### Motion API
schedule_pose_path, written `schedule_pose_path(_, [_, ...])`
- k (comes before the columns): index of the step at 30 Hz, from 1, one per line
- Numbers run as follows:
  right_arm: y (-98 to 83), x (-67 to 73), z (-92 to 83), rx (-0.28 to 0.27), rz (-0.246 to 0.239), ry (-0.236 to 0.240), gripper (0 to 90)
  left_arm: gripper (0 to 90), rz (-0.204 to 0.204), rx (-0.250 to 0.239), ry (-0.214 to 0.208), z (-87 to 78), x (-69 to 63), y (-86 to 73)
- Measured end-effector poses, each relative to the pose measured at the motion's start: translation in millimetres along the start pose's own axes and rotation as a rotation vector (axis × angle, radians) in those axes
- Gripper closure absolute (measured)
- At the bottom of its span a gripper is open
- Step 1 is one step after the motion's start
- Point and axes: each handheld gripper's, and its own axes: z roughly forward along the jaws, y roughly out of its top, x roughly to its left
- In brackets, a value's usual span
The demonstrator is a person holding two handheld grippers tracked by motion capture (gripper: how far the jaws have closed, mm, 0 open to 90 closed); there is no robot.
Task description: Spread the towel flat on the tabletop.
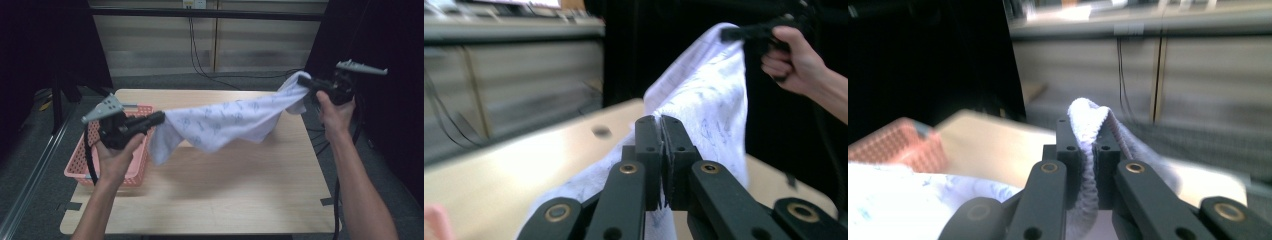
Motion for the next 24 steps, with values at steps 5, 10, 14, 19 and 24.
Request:
schedule_pose_path(5, [-70.9,-15.1,11.8,0.139,0.033,-0.009,87.1,87.3,-0.069,0.169,-0.081,36.4,-0.1,-48.5])
schedule_pose_path(10, [-120.2,-32.8,18.9,0.228,0.073,-0.038,82.5,86.3,-0.107,0.286,-0.135,71.0,-0.3,-79.8])
schedule_pose_path(14, [-138.4,-38.8,10.2,0.249,0.086,-0.069,67.4,82.5,-0.121,0.340,-0.116,87.8,4.3,-100.5])
schedule_pose_path(19, [-149.1,-36.5,-12.0,0.234,0.086,-0.075,54.0,65.6,-0.147,0.379,-0.091,97.8,7.9,-123.6])
schedule_pose_path(24, [-159.3,-7.9,-26.9,0.242,0.031,-0.005,50.2,50.4,-0.118,0.355,-0.111,80.4,-0.2,-115.5])
